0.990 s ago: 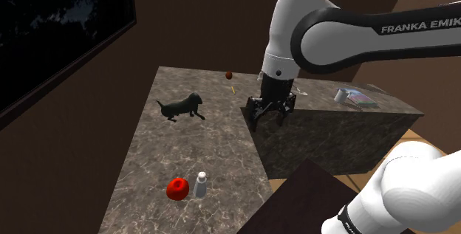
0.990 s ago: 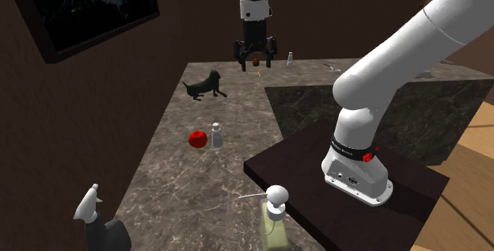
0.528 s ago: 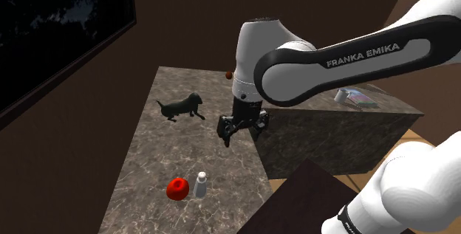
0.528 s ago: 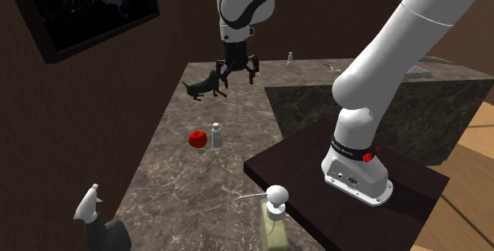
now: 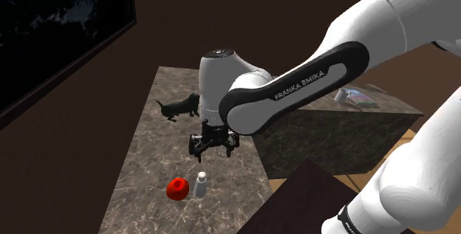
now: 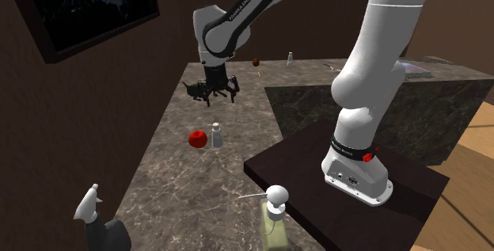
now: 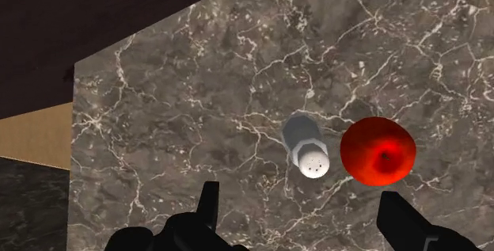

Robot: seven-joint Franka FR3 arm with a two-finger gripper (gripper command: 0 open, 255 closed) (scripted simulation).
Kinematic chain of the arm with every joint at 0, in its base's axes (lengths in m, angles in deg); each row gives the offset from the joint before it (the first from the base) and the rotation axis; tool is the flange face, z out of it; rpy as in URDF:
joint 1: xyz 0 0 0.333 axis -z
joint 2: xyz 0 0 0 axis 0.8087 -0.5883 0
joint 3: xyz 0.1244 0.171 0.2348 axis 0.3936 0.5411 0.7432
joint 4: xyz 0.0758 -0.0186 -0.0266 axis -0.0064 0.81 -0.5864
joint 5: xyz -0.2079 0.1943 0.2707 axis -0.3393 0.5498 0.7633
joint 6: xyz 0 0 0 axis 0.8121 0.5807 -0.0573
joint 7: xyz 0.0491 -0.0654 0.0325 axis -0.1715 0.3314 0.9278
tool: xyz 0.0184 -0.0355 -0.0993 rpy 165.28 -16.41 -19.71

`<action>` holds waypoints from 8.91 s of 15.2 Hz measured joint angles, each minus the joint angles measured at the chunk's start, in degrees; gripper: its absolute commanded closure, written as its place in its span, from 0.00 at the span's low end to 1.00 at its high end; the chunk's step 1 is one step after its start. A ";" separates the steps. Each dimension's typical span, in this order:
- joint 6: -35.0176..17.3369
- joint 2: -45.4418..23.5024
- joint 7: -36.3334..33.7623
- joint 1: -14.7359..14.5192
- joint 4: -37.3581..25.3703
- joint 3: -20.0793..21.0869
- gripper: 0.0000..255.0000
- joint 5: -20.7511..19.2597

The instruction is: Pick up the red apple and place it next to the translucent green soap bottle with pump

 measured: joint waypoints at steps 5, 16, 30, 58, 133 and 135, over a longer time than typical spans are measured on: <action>-2.65 -13.43 -12.73 -2.83 -7.73 -0.73 0.00 -10.95; -3.32 -34.50 -26.43 -12.07 -24.65 -8.03 0.00 -23.21; -6.19 -37.63 -27.65 -12.87 -24.83 -9.60 1.00 -25.14; 3.12 -26.71 -22.95 -9.54 -24.07 -4.96 1.00 -18.60; 11.16 24.57 -42.63 -24.26 2.49 16.25 0.00 17.47; 4.01 28.53 -45.97 -25.67 9.06 17.87 0.00 19.71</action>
